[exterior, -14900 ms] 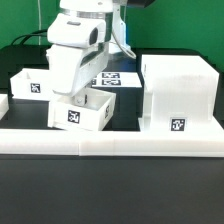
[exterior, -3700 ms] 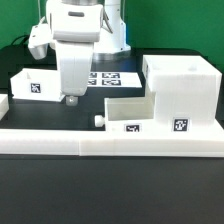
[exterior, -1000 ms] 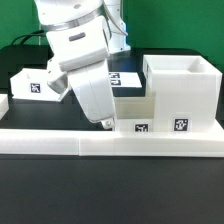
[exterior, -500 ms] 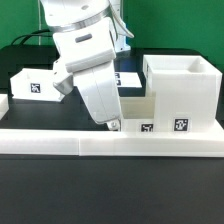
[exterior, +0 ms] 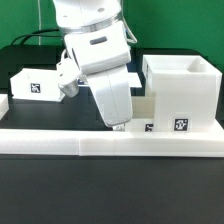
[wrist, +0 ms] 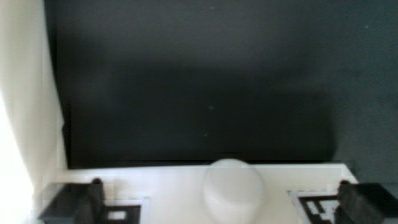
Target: Assemble drawer
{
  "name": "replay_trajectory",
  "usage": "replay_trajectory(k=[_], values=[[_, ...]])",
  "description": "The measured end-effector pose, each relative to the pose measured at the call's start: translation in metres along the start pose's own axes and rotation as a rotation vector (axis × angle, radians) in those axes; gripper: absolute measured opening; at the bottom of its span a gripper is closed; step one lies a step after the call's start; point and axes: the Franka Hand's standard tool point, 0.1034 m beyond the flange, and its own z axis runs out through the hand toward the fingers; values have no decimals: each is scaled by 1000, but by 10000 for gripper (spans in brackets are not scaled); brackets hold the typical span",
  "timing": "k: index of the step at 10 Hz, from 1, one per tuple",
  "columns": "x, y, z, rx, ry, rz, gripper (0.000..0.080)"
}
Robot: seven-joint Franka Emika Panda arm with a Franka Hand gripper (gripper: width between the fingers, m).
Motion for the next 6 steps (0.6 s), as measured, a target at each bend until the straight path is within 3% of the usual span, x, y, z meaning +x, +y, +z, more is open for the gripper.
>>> replay_trajectory(k=[4, 6], values=[[2, 1, 2, -17, -46, -22, 648], [5, 0, 4, -18, -57, 92, 648]])
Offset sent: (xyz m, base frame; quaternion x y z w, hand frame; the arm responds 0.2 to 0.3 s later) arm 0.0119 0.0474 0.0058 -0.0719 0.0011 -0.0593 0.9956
